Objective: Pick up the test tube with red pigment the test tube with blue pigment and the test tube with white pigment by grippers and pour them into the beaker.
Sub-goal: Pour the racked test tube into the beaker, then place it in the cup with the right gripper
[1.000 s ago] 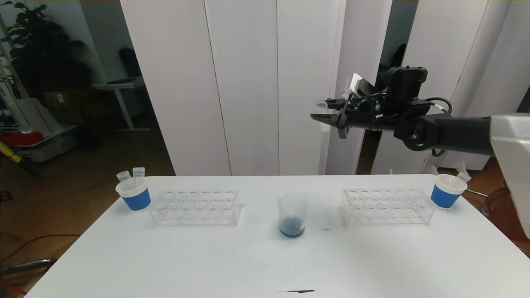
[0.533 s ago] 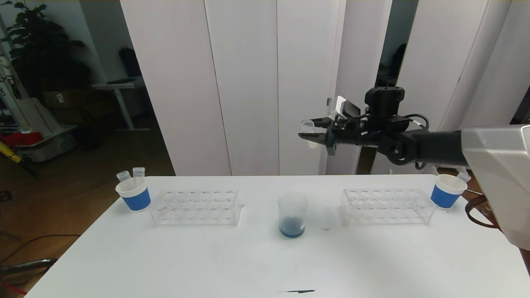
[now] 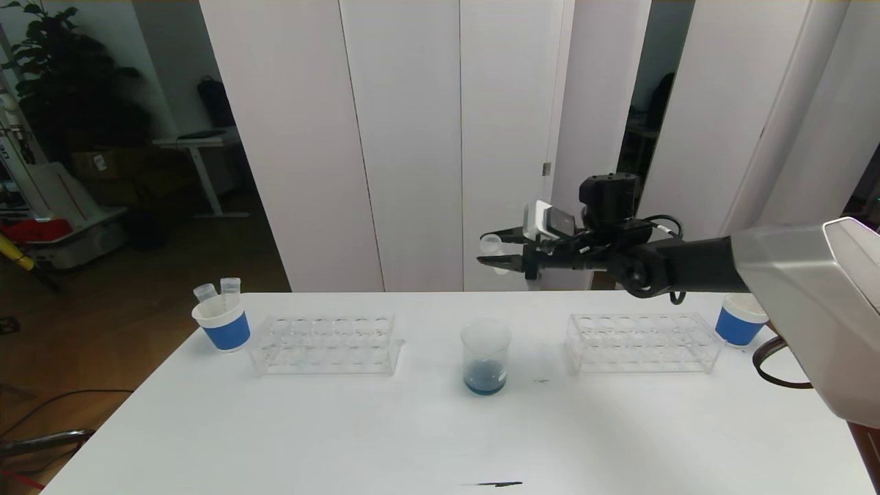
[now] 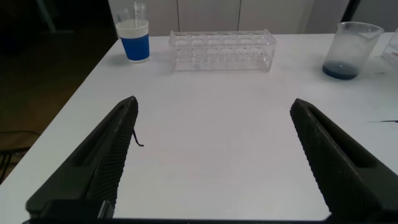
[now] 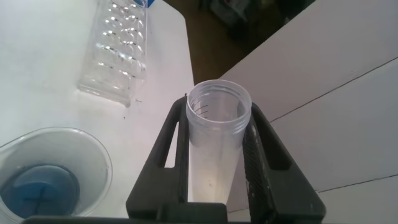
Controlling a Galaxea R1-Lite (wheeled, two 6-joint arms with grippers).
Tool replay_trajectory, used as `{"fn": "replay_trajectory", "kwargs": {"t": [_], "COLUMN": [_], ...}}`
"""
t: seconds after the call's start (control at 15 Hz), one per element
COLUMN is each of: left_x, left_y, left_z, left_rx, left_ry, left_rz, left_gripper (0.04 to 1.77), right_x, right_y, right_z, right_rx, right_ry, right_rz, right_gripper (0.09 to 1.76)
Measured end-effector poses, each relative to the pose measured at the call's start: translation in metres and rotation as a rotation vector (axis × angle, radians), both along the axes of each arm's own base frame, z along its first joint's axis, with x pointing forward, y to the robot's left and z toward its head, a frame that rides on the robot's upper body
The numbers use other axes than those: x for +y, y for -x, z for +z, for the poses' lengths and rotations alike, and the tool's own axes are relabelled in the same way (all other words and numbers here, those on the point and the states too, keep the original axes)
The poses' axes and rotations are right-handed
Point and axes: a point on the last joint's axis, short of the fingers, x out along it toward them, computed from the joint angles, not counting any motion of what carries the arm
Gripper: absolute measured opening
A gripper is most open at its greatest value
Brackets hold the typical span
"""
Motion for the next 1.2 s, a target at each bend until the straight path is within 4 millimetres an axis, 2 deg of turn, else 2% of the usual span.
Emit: {"fn": "replay_trajectory", "kwargs": {"t": [0.27,0.47,0.87,1.2], "left_x": [0.0,0.0,0.0,0.0], "left_y": [0.0,0.0,0.0,0.0], "left_z": [0.0,0.0,0.0,0.0], "left_rx": [0.0,0.0,0.0,0.0], "left_ry": [0.0,0.0,0.0,0.0], "left_rz": [0.0,0.0,0.0,0.0], "left_gripper": [1.75,1.75,1.75,1.75], "right_x": [0.005,-0.001,-0.009,-0.009], "right_y": [0.004,0.004,0.001,0.004], "right_z": [-0.017,-0.031,-0.045,-0.054], "right_rx": [-0.03,-0.057,-0.122,-0.179], "right_ry": [0.011,0.023,0.038,0.044], "right_rz": [0.041,0.041,0.035,0.042], "right_gripper": [0.58,0.58,0.58,0.58]}}
